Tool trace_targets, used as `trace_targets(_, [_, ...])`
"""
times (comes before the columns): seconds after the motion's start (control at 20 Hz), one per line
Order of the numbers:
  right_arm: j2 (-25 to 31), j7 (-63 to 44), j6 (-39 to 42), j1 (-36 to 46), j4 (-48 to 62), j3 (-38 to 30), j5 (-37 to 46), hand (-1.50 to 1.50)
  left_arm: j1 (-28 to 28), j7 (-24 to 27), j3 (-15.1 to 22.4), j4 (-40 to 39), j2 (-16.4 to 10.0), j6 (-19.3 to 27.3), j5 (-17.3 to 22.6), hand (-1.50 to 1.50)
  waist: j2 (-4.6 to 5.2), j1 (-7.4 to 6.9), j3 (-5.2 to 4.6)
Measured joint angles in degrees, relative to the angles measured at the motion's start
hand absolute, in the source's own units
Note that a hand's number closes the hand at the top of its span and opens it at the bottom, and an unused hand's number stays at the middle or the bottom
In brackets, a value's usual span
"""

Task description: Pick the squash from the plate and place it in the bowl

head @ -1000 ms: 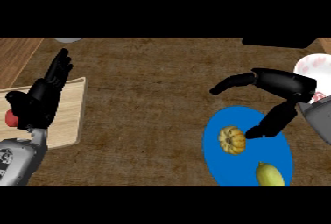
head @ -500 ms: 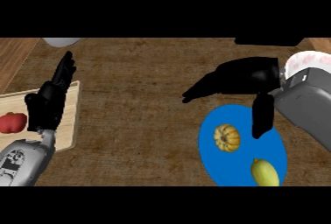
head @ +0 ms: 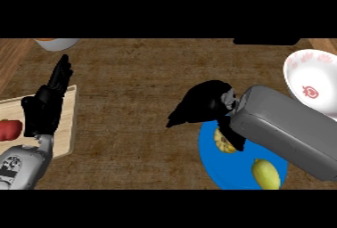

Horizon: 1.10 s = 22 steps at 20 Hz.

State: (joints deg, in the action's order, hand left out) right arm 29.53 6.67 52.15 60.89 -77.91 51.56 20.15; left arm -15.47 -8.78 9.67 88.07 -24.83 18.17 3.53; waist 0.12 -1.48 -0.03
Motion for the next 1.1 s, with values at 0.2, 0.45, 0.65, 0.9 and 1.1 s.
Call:
trace_targets(0.2, [-2.13, -1.26, 1.61, -0.75, -0.02, 3.00, 2.66, -1.50, 0.64, 0.37, -0.54, 0.00, 0.62, 0.14, -0.77, 0.00, -0.06, 0.57, 0.01])
trace_targets(0.45, [-3.15, -1.55, 1.89, -2.59, 0.47, 8.11, 8.21, -1.50, 0.96, -0.11, -0.98, 0.74, 1.26, -0.05, -1.52, 0.00, -0.05, 0.76, 0.02])
trace_targets(0.65, [-3.82, -2.20, 1.93, -3.37, 1.93, 11.22, 13.23, -1.50, 2.10, -0.07, -1.28, 1.64, 1.62, -0.41, -2.13, 0.00, -0.06, 0.81, 0.03])
trace_targets(0.9, [-3.82, -1.02, 0.57, -5.44, 4.01, 12.70, 19.49, -1.50, 2.28, -1.81, -2.10, 3.52, 1.95, -1.06, -2.88, 0.00, -0.09, 0.96, 0.04])
trace_targets(1.1, [-4.41, 1.39, -0.82, -6.39, 6.28, 12.55, 23.40, -1.50, 3.08, -0.92, -3.29, 3.24, 2.37, -2.29, -3.06, 0.00, -0.07, 0.98, 0.04])
